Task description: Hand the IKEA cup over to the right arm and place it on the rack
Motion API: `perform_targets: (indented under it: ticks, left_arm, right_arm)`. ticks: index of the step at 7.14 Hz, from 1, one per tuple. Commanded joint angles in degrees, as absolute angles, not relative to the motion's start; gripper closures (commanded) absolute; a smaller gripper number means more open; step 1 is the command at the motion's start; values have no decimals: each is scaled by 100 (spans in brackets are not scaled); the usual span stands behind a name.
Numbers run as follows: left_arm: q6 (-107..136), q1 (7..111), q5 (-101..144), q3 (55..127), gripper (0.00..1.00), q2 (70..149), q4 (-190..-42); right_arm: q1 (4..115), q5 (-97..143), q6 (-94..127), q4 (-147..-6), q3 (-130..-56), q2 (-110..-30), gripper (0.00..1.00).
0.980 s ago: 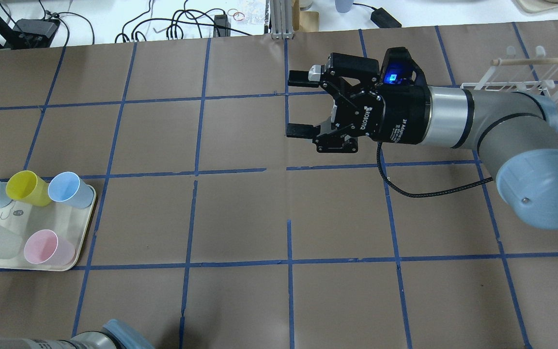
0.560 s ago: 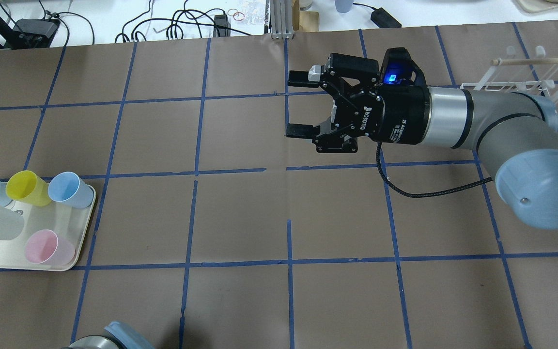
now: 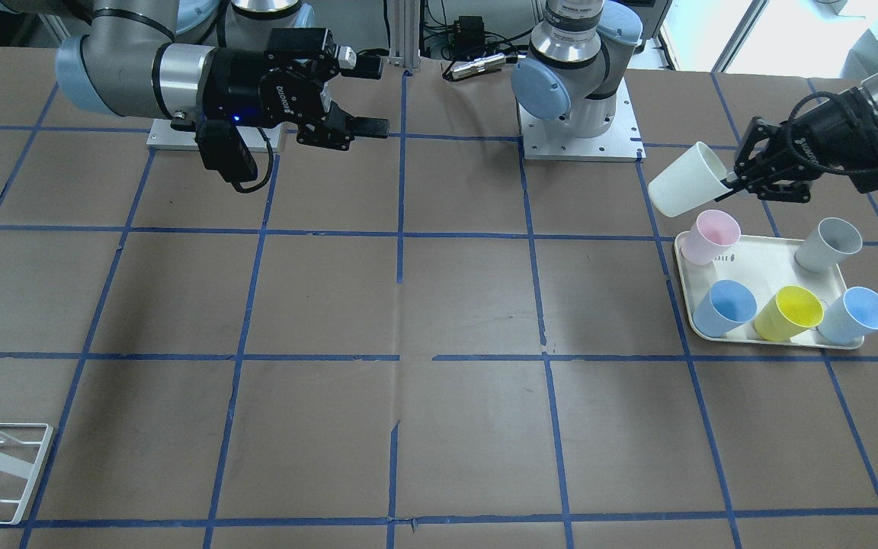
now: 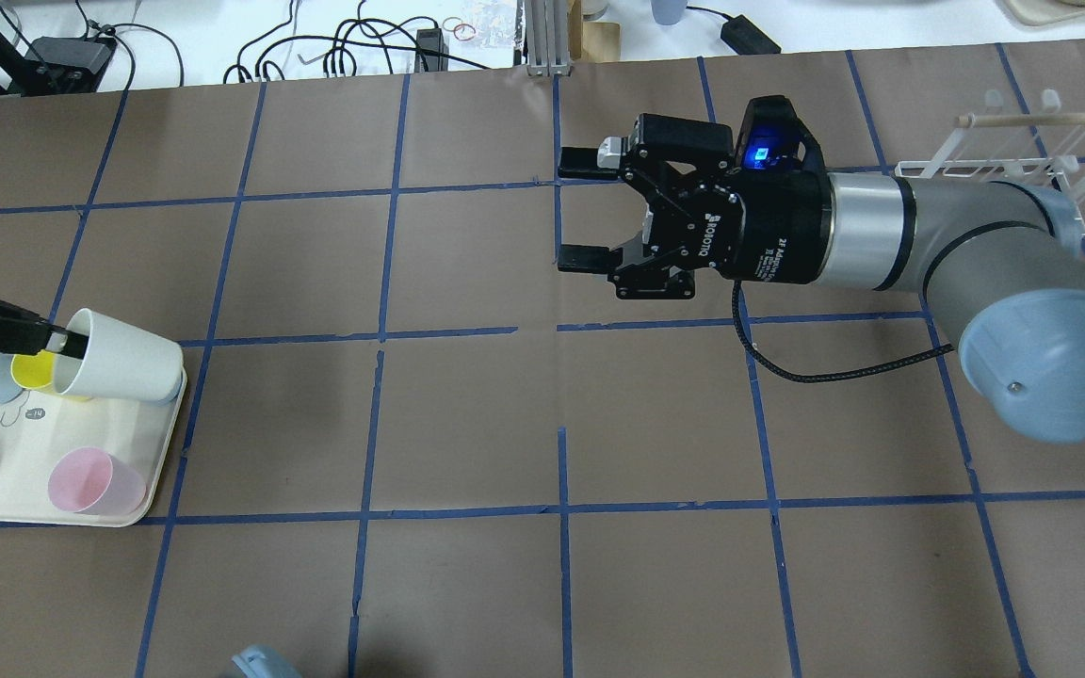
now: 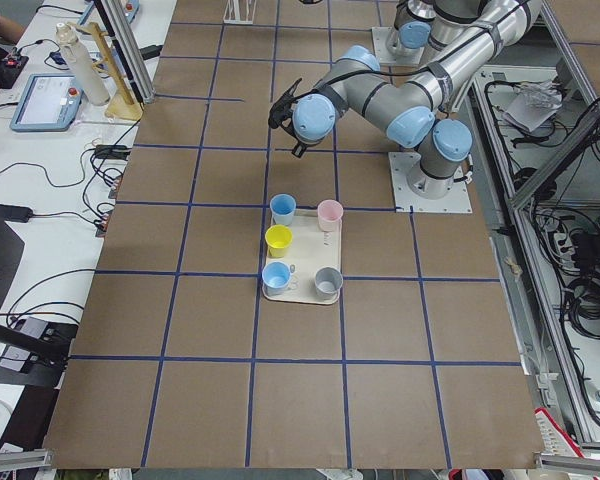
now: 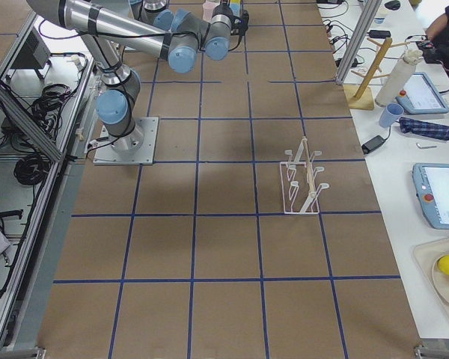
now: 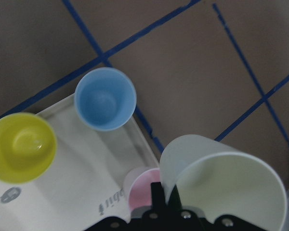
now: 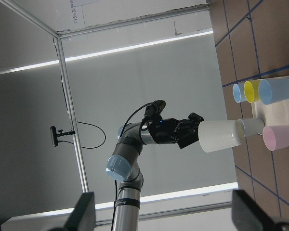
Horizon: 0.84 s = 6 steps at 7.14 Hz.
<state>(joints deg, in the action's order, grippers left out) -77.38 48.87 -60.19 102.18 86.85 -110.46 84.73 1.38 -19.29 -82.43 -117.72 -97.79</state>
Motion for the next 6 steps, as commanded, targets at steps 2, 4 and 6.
perform_targets:
  ticks: [2, 4, 6]
  left_arm:
    - [-7251, 5720, -3797, 10571, 100, 8412, -12580]
    - [-7260, 6176, -2780, 11080, 100, 8288, -13025]
    - [-7391, 6651, -1587, 11669, 100, 8393, -13105]
  right_arm:
    - [8473, 9, -2241, -8244, -11777, -9712, 0]
    - [8473, 35, -2171, -8227, -11769, -9712, 0]
    - [8464, 26, -2171, -8218, -11769, -9712, 0]
